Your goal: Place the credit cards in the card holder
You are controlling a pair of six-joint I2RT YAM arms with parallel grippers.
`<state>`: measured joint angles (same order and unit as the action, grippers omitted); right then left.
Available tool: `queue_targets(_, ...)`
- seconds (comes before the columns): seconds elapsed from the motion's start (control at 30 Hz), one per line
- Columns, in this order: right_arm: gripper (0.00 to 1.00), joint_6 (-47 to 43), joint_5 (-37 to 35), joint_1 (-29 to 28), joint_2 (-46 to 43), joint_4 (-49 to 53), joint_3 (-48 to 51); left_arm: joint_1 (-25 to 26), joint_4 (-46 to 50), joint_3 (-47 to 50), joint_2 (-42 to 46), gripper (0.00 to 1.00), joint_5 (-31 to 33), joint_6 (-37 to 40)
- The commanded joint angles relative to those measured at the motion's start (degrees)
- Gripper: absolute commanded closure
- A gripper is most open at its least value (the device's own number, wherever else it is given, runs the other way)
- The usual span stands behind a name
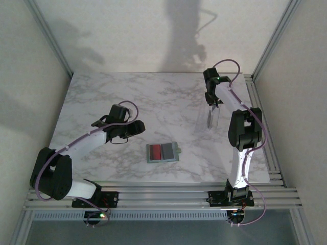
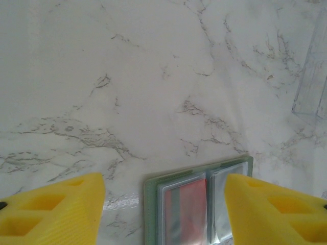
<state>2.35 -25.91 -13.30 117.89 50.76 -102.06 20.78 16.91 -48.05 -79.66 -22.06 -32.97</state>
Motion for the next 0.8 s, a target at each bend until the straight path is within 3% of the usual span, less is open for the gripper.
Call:
queue_targets(0.0, 0.65, -0.07, -1.36, -0.64, -0.99, 1.65, -1.55, -0.47, -0.84, 0.75, 1.45, 0.38, -1.07, 0.97)
queue_targets(0.6, 0.91, -1.56, 1.90, -1.13, -0.55, 3.51, -2.61, 0.02, -0.03, 0.99, -1.03, 0.42, -2.64, 1.95)
queue_targets(0.77, 0.94, -1.82, 2.52, -1.56, -0.79, 3.48, -2.79, 0.23, 0.56, 0.85, -1.70, 0.43, -2.63, 2.29)
